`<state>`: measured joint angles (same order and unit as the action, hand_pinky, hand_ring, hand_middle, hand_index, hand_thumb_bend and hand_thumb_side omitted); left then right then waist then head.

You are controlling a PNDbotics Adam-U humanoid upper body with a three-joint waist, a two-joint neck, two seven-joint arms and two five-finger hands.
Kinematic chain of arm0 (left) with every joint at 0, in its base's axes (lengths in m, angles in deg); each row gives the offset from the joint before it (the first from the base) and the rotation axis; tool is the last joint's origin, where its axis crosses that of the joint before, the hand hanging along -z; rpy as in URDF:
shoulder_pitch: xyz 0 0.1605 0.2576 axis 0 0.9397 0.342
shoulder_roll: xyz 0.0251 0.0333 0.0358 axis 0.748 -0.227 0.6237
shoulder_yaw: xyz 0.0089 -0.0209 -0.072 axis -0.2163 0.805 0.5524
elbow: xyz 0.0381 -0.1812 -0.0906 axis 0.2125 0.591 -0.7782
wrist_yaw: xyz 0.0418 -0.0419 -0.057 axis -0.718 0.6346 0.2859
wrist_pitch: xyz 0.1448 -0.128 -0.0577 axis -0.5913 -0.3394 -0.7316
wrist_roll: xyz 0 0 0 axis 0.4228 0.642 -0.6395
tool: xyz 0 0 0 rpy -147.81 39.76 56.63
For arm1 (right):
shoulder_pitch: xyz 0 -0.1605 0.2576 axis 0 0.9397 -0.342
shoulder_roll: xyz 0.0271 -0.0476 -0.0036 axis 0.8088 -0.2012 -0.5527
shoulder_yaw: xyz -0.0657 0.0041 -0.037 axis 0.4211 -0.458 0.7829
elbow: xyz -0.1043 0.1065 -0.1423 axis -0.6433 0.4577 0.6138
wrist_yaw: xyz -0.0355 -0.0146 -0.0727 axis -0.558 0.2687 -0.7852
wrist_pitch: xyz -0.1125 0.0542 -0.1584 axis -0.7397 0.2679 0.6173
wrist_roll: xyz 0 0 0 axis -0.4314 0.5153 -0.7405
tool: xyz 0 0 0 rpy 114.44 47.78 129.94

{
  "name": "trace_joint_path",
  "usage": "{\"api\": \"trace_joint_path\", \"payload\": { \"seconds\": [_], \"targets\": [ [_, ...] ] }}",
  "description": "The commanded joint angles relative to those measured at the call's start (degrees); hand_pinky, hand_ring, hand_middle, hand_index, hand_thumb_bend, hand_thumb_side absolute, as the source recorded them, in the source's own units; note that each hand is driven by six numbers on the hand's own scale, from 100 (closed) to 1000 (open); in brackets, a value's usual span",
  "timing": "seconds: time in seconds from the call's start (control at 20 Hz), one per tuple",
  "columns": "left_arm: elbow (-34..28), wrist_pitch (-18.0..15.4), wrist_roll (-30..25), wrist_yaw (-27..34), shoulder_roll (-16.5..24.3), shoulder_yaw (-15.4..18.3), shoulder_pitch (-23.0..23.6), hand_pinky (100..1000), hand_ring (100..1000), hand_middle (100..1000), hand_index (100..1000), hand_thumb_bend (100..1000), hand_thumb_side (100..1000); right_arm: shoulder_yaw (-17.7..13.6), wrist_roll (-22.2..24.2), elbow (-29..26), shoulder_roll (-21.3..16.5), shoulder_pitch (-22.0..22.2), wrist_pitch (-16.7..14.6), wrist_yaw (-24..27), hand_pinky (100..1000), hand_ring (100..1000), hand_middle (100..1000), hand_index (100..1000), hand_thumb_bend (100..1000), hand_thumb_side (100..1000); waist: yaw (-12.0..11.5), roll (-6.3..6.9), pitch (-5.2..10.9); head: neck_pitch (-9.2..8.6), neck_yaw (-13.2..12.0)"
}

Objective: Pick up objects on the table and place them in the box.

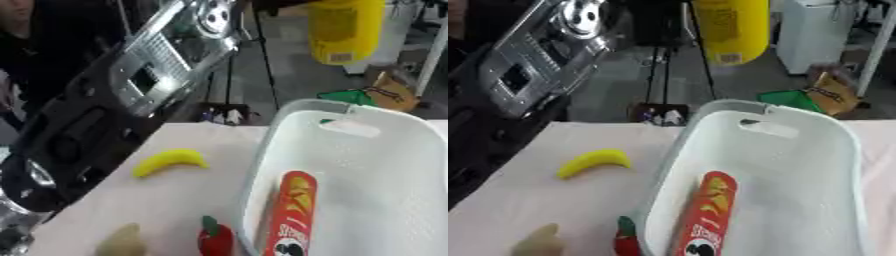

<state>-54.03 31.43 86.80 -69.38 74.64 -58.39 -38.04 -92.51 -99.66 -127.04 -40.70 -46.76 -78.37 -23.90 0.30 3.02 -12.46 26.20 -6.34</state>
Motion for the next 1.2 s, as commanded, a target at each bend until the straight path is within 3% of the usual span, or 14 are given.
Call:
{"api": "trace_joint_path", "payload": {
  "seconds": [0.05, 0.1, 0.35, 0.6, 1.05, 1.1, 1.15, 1.2],
  "targets": [
    [-0.9, 0.4, 1.2, 1.8, 0.4, -0.4, -1.2, 380, 473, 380, 519, 730, 563, -0.1, 0.0, -1.0, -1.8, -0.4, 0.1, 0.5, 746, 540, 528, 657, 100, 682, 0.0, -0.32, 1.01, 0.28, 0.4],
    [-1.9, -0.1, 1.7, 2.6, 0.3, -1.0, -0.9, 380, 473, 381, 519, 754, 562, -0.1, 0.0, -1.0, -1.8, -0.5, 0.1, 0.5, 746, 540, 528, 657, 100, 727, 0.0, -0.27, 0.92, 0.07, 0.8],
    [-3.8, -0.6, 2.5, 4.6, -0.3, -3.4, 0.2, 384, 476, 388, 527, 765, 555, 0.1, 0.0, -1.0, -1.8, -0.9, 0.0, 0.7, 746, 540, 528, 657, 100, 732, 0.6, -0.18, 0.71, 0.02, 1.7],
    [-1.6, -1.5, 1.7, 7.3, -1.2, -3.6, 0.3, 445, 517, 450, 602, 822, 732, 0.2, 0.0, -1.0, -1.9, -1.1, -0.2, 0.8, 746, 540, 528, 657, 100, 729, 1.1, -0.05, 0.53, 0.47, 2.1],
    [2.5, -4.3, -4.6, 5.3, -2.3, -3.5, 0.4, 502, 569, 533, 713, 881, 773, 0.4, 0.0, -1.0, -2.1, -1.4, -0.4, 1.0, 747, 540, 528, 657, 100, 732, 1.4, 0.13, 0.20, 0.54, 2.3],
    [2.9, -4.5, -5.4, 4.8, -2.4, -3.7, 0.5, 574, 661, 640, 813, 914, 767, 0.4, 0.0, -1.0, -2.1, -1.5, -0.4, 1.0, 747, 540, 528, 657, 100, 734, 1.4, 0.13, 0.18, 0.47, 2.3],
    [3.5, -4.8, -6.6, 4.1, -2.6, -3.9, 0.6, 574, 661, 640, 813, 914, 767, 0.4, 0.0, -1.0, -2.1, -1.5, -0.4, 1.0, 747, 540, 528, 657, 100, 734, 1.5, 0.13, 0.16, 0.40, 2.2],
    [4.0, -5.2, -7.7, 3.2, -2.7, -3.9, 0.7, 591, 728, 723, 858, 926, 767, 0.4, 0.0, -1.0, -2.1, -1.5, -0.4, 1.0, 747, 540, 528, 656, 100, 735, 1.6, 0.11, 0.15, 0.37, 2.2]
  ]
}}
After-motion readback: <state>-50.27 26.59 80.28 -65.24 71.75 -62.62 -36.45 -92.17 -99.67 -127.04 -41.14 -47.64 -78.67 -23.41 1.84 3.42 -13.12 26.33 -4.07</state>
